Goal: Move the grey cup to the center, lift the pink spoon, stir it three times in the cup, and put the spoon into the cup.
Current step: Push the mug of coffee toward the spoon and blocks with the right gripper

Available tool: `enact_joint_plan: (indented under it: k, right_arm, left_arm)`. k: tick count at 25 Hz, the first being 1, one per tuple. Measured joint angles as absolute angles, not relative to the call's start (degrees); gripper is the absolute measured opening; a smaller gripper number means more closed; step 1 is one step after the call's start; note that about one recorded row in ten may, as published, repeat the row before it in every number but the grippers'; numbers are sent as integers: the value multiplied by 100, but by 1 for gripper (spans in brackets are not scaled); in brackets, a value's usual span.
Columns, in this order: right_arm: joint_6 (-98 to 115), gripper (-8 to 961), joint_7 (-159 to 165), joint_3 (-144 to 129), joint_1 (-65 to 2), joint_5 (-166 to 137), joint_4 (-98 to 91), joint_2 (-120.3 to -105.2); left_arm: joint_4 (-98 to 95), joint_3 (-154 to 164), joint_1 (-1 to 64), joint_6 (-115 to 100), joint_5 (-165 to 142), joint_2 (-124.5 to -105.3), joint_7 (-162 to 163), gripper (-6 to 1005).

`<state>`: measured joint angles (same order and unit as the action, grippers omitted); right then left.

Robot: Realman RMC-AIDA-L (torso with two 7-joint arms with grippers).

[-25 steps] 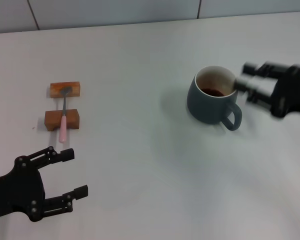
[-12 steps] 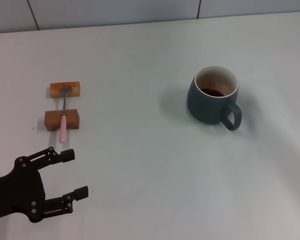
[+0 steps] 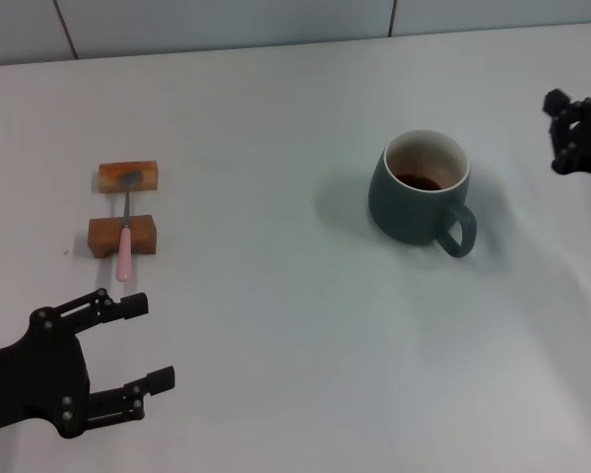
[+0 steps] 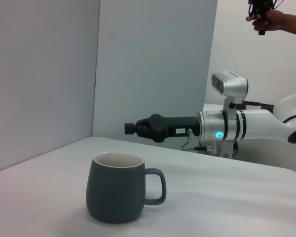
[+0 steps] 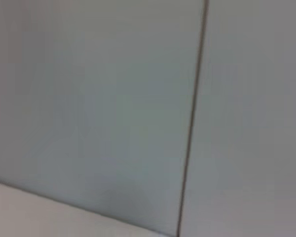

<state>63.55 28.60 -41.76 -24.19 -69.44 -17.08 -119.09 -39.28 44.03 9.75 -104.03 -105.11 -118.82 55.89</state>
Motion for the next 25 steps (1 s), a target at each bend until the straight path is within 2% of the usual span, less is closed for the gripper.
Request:
enact_joint_plan:
  k: [25]
  right_arm:
    - [5940,26,2885,-5343,-2867,-6935,-1332,-11937]
  left_arm:
    - [-3929,4403,957,-10459,-10511,-11892,5602,800]
